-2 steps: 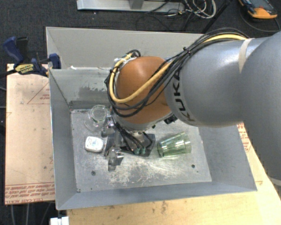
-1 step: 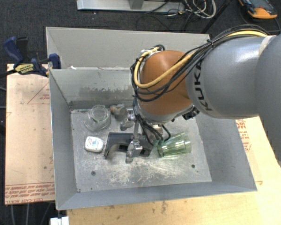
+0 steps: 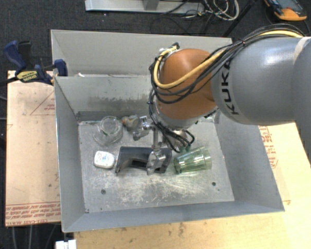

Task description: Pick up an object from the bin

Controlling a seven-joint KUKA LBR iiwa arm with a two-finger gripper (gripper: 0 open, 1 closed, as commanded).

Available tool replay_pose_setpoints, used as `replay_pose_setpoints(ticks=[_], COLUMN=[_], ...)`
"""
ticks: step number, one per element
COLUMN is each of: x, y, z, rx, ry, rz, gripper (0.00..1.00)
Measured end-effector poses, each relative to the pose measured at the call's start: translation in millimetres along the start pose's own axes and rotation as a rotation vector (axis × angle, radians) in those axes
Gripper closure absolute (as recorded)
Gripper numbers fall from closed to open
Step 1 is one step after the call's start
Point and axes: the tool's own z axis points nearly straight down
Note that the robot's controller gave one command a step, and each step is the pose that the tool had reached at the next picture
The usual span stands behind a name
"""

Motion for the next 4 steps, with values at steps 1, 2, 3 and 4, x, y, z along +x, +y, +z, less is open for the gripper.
replay_pose_setpoints(ticks=[1,2,3,4], x=[12.3,14.0,14.0,15.7], y=[-12.6,-12.4,-12.4,-12.3], z=[68.9,72.4,72.4,68.6], rx=[0.000,0.000,0.000,0.000], ry=[-0.002,0.003,0.003,0.008], rz=[0.203,0.222,0.222,0.222], gripper=[0.00,1.00,1.00,1.00])
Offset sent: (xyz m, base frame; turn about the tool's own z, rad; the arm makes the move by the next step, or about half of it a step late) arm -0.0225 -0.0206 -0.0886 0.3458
